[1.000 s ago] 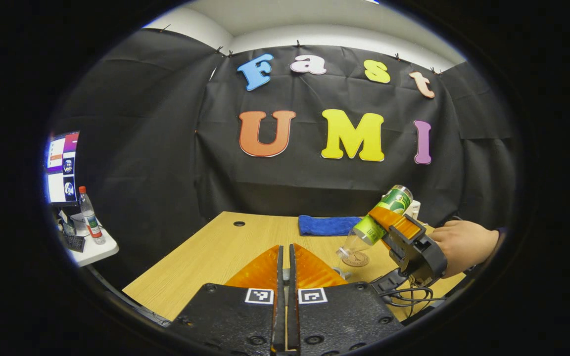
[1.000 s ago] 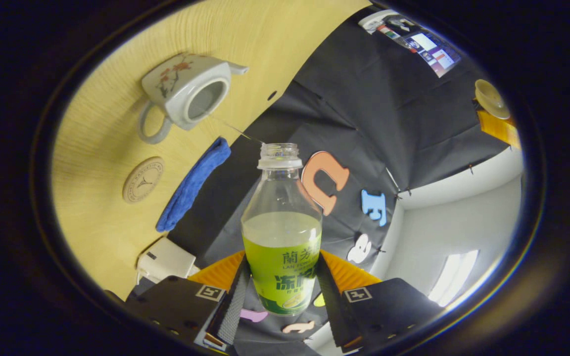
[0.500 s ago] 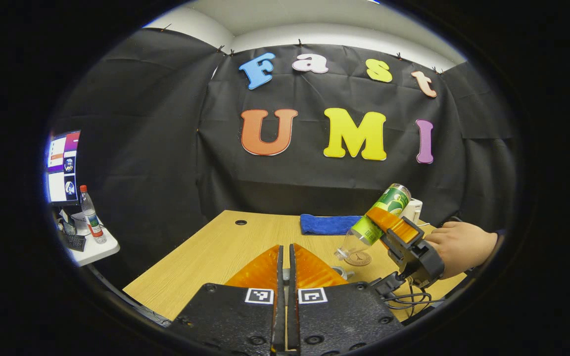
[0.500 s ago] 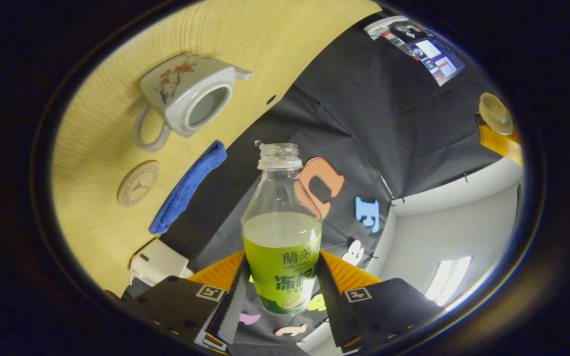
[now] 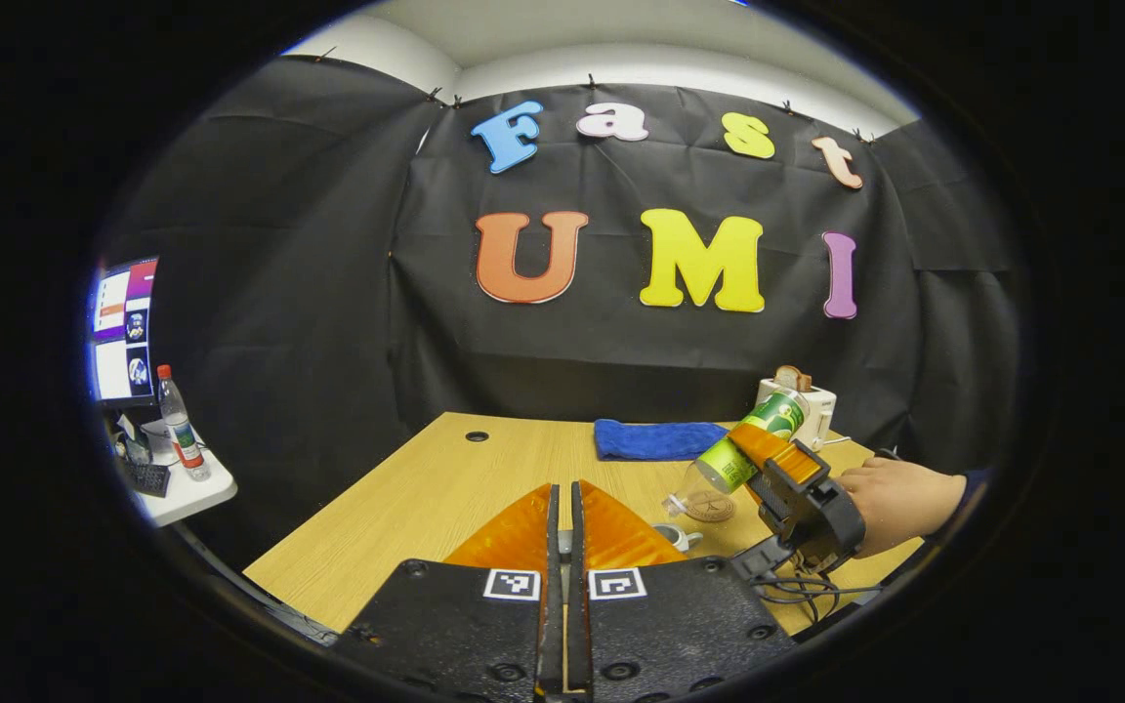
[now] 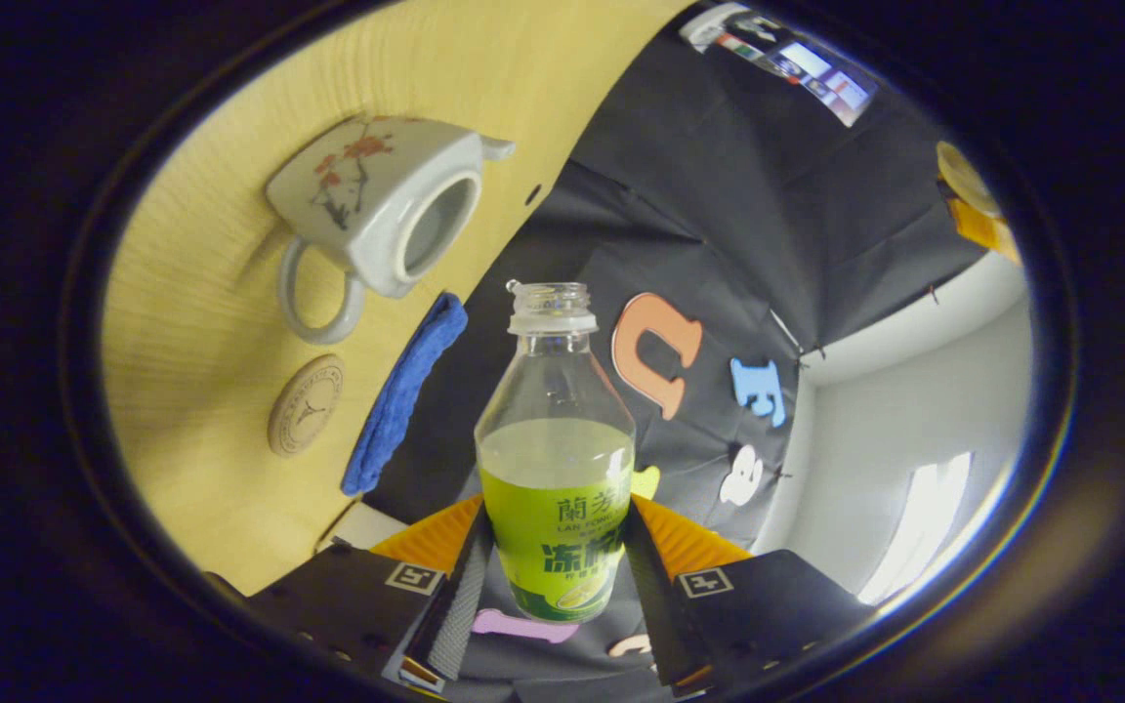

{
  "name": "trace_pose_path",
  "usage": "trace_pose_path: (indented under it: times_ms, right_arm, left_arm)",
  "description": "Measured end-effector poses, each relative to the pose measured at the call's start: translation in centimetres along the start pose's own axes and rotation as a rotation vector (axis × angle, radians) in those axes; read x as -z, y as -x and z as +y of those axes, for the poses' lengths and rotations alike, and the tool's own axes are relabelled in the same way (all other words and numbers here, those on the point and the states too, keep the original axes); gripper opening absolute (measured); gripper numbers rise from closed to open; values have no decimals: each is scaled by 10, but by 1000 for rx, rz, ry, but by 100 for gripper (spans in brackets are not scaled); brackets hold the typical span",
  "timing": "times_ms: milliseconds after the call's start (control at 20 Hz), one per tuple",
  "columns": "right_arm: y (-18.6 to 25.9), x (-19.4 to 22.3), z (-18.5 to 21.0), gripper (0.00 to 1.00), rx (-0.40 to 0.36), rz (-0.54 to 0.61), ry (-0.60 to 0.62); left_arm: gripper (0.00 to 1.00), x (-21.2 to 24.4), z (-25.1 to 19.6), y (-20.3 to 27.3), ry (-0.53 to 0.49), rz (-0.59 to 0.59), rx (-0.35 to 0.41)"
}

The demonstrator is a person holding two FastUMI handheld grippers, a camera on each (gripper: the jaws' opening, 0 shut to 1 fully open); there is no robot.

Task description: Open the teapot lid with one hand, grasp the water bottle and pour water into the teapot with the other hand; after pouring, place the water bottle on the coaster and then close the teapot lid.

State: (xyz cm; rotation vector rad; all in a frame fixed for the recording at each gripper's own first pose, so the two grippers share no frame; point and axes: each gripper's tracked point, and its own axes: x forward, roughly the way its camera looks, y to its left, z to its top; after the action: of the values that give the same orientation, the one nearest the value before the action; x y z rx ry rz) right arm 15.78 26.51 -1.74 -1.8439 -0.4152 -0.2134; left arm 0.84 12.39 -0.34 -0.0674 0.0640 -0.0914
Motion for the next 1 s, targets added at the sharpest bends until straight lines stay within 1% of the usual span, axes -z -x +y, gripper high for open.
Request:
trace_pose_path:
  times_ms: [100,150,200,250,300,350,400,450,500,550,600,650,700,750,800,850,900,1000]
  right_arm:
    - [5,10,14,72,-70,28,-156]
    - [8,12,19,75,-96,37,-230]
    - [12,11,20,72,-117,33,-298]
    - [13,12,20,75,-127,31,-358]
    - [15,14,20,72,-141,29,-420]
    - [14,15,24,72,-173,35,-499]
    - [16,16,29,75,-215,38,-596]
    - [17,15,31,72,-250,37,-691]
    - [17,14,29,75,-271,35,-774]
    - [16,14,25,72,-280,29,-847]
    - [16,14,20,72,-285,27,-916]
    - [14,15,23,72,-304,26,-981]
    - [10,17,25,75,-318,39,-1041]
    - [6,17,26,75,-333,52,-1102]
    - [4,17,27,72,-353,64,-1170]
    - [0,17,27,75,-368,68,-1248]
    - [-4,15,26,72,-383,70,-1324]
    - [-11,16,29,72,-400,81,-1472]
  left_arm:
    - [4,-1,-2,1,2,-6,7]
    - [4,-1,-2,1,1,-6,6]
    - [4,-1,-1,1,-4,-7,3]
    - [4,-2,1,1,-6,-13,-5]
    - [4,-2,1,1,-3,-14,-8]
    - [4,-3,0,2,2,-17,-4]
    - [4,-4,-2,2,4,-22,2]
    - [4,-4,-3,1,4,-21,5]
    - [4,-3,-2,0,4,-18,2]
    - [4,-1,0,-1,6,-14,-1]
    - [4,-2,1,-1,11,-14,-6]
    - [4,-3,4,-1,21,-21,-13]
    - [4,-4,6,-2,38,-26,-14]
    - [4,-4,5,-3,54,-26,-15]
    - [4,-4,7,-4,63,-26,-17]
    - [4,-4,9,-5,65,-26,-21]
    - [4,-3,12,-5,67,-24,-26]
    - [4,-1,16,-6,71,-17,-37]
